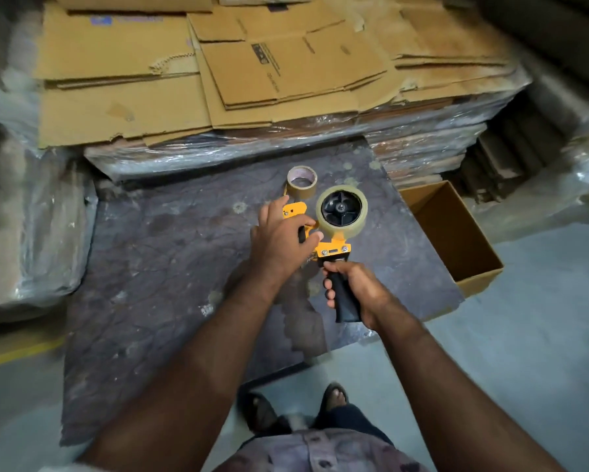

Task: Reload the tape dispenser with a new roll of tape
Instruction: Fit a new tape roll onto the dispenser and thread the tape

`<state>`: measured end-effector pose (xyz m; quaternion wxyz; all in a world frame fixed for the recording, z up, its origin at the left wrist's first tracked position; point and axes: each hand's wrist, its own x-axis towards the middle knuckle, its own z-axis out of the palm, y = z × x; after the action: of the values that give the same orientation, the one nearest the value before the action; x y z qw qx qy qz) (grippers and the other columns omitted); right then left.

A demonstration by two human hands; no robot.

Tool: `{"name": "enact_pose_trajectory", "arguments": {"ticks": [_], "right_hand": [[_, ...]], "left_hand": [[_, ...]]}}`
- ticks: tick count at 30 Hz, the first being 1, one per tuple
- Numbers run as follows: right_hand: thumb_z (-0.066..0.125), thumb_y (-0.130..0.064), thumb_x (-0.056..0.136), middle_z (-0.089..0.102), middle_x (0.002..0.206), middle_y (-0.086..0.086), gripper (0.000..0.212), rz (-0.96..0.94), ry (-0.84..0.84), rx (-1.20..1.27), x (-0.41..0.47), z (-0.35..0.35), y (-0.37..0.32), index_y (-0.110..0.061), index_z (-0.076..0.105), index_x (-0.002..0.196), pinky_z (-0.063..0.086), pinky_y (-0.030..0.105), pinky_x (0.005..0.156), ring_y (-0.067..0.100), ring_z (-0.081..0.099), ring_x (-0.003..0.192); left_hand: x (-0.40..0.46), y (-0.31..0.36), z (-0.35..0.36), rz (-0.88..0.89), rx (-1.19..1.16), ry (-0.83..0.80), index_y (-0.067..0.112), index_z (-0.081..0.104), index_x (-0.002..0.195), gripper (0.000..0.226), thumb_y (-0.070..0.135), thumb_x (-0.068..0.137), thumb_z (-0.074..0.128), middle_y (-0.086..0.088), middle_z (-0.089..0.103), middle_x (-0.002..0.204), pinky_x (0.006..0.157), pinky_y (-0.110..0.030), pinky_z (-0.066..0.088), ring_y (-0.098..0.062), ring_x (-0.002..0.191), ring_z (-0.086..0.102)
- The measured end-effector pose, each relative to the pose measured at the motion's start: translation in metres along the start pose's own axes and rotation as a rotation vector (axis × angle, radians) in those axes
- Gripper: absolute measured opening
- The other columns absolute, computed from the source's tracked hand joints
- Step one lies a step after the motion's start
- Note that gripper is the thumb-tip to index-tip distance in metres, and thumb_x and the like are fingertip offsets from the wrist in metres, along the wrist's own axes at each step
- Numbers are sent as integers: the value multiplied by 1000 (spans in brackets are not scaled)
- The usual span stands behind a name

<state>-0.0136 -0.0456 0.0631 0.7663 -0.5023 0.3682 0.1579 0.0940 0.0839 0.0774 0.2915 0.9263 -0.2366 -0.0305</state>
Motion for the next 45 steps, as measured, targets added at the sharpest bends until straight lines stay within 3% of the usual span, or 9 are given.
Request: {"name": "enact_pose_trajectory", "arguments": {"ticks": [8,11,16,22,25,31,36,41,45], "right_hand": [[56,-19,98,55,62,5,16,-105,-36,-106,-19,-3,-21,-10,56,84,44,27,46,18,48,49],[56,-19,96,54,61,4,17,-95,-40,-68,-27,-15,-30,-11,57,82,43,26,45,17,47,47],[58,-21,84,52,59,3,17,-62,-18,-49,-38,-48,-46,-13,59,69,40,24,43,18,44,45],[59,-24,79,52,58,0,17,-40,-19,-7,-41,-89,-48,-14,60,65,41,22,41,15,45,43],[59,-25,80,51,57,1,21,-24,-8,-29,-43,-110,-54,-15,60,62,42,23,40,16,45,43],[60,-24,79,53,59,2,21,-7,-32,-87,-41,-121,-60,-14,62,61,42,23,41,17,46,45],[61,-25,77,54,59,2,18,22,-55,-112,-32,-118,-62,-14,62,63,43,23,42,16,47,45],[61,-23,77,55,58,1,18,41,-92,-137,-28,-106,-63,-14,63,61,43,23,43,16,47,45],[62,-24,74,54,60,1,16,45,-108,-156,-29,-98,-64,-14,63,62,43,24,44,17,47,47]], "left_hand": [[29,49,-32,-189,247,-111,29,76,86,28,55,76,76,2,55,126,94,-46,47,-22,125,39],[23,62,-32,-76,207,-11,27,74,83,8,34,85,71,2,51,137,92,-42,43,-21,128,39],[15,89,-19,84,174,13,26,73,81,12,35,88,71,3,32,161,96,-43,48,-22,143,30],[5,98,3,239,157,64,23,71,70,18,34,84,75,7,38,156,92,-37,50,-17,139,36],[-3,96,14,227,65,44,23,72,70,13,31,79,79,6,52,139,97,-45,50,-17,129,46],[-8,102,6,119,4,56,17,73,76,9,23,80,78,5,70,86,79,-36,55,-11,78,63],[-20,94,-6,15,-7,73,19,71,72,12,22,82,77,11,70,77,56,-5,41,2,55,60],[-33,89,-19,-10,-19,60,19,71,74,13,25,85,77,20,62,66,56,-14,51,3,45,64],[-44,81,-23,-28,-78,77,17,71,75,14,22,86,77,10,70,67,51,-13,44,1,43,64]]}}
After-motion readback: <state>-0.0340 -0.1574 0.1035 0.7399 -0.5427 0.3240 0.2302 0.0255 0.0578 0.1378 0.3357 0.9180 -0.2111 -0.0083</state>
